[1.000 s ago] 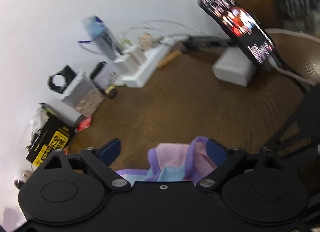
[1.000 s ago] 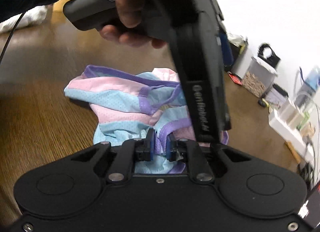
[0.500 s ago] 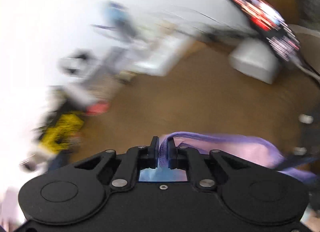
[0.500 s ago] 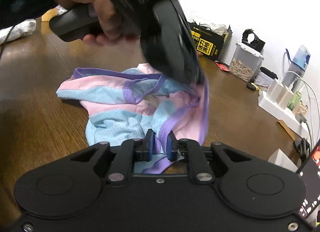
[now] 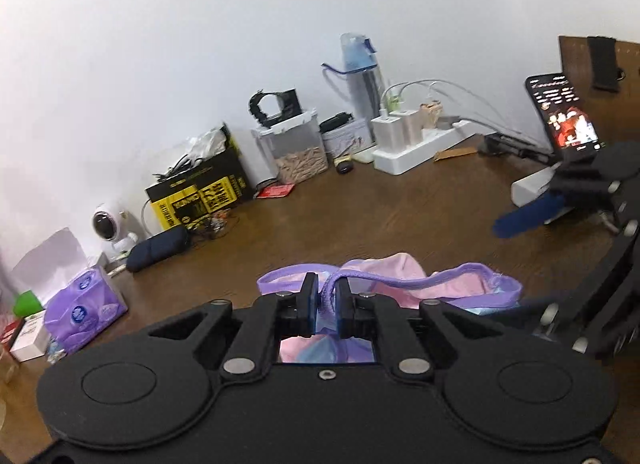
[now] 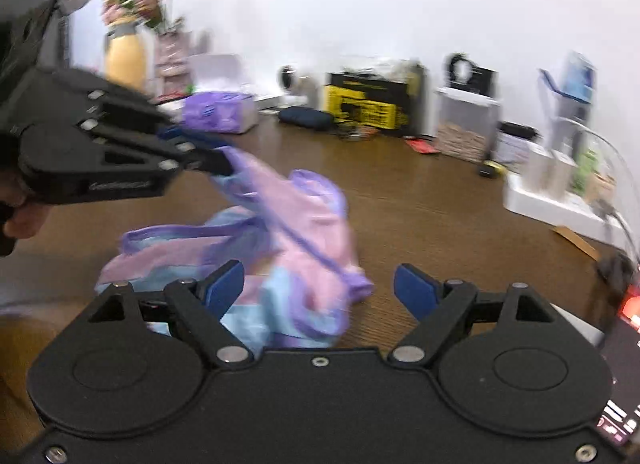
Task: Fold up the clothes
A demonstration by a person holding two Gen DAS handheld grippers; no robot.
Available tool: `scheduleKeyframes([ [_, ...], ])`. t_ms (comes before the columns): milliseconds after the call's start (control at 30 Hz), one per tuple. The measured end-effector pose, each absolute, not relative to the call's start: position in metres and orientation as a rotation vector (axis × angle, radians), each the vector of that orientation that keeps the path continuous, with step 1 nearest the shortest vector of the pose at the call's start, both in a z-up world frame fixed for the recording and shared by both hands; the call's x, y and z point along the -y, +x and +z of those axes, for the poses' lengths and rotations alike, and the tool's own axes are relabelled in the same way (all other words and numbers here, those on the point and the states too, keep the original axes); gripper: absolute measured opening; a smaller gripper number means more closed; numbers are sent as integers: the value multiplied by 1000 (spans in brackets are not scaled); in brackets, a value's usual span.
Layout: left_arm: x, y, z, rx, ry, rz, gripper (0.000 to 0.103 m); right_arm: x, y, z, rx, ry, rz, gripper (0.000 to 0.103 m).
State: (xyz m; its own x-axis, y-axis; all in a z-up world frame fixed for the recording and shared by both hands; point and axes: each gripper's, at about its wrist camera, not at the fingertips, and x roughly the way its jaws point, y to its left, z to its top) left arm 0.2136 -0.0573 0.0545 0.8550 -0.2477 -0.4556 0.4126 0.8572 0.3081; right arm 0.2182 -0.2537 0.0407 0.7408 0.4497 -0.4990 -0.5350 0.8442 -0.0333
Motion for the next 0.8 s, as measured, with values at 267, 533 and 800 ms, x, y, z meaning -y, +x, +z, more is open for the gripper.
scheduleKeyframes([
  [267,52,198,59,-371,384,-354,9,268,246,35,-587,-103,514,44],
  [533,60,189,45,-381,488,-440,12,283,251,30,-602,-81,490,45],
  [800,80,186,26,-326,664,-522,71,277,263,21,-670,-120,534,10],
])
